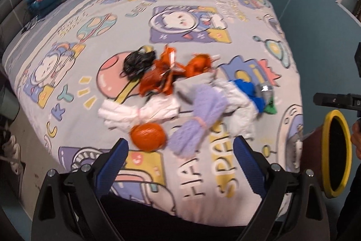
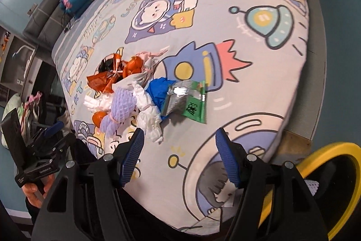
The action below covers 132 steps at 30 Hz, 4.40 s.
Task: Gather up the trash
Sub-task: 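Move both open tools back over the trash pile on the bed, then grasp the orange peel with the left tool while the right tool grasps the white tissue bundle, then carry the orange peel and white tissue toward the yellow bin with both tools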
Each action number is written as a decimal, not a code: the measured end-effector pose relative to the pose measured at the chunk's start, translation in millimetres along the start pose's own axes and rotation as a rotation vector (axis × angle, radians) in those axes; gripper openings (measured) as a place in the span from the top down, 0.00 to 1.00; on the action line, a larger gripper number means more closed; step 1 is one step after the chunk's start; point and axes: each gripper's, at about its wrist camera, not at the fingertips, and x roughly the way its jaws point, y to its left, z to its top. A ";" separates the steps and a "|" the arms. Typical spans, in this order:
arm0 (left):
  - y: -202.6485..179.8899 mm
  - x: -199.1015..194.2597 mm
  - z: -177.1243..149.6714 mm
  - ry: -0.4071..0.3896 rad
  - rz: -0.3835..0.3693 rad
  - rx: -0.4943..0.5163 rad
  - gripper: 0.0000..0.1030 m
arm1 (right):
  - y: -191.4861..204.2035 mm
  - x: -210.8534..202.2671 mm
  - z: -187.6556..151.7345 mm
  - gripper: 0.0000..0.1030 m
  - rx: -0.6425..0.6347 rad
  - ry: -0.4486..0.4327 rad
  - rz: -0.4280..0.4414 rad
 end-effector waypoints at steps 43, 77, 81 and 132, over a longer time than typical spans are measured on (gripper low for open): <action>64.2 97.4 -6.5 0.102 0.084 -0.159 0.12 | 72.6 136.2 14.3 0.41 -0.016 0.252 0.008; 79.7 115.5 -2.1 0.131 -0.155 -0.317 0.46 | 77.2 155.0 17.1 0.63 -0.001 0.268 -0.028; 76.3 125.0 0.7 0.140 -0.141 -0.316 0.42 | 78.8 158.7 18.9 0.63 0.001 0.273 -0.030; 44.5 -26.4 -10.1 -0.016 -0.136 -0.190 0.72 | 50.6 -5.4 -43.4 0.90 -0.065 0.001 0.102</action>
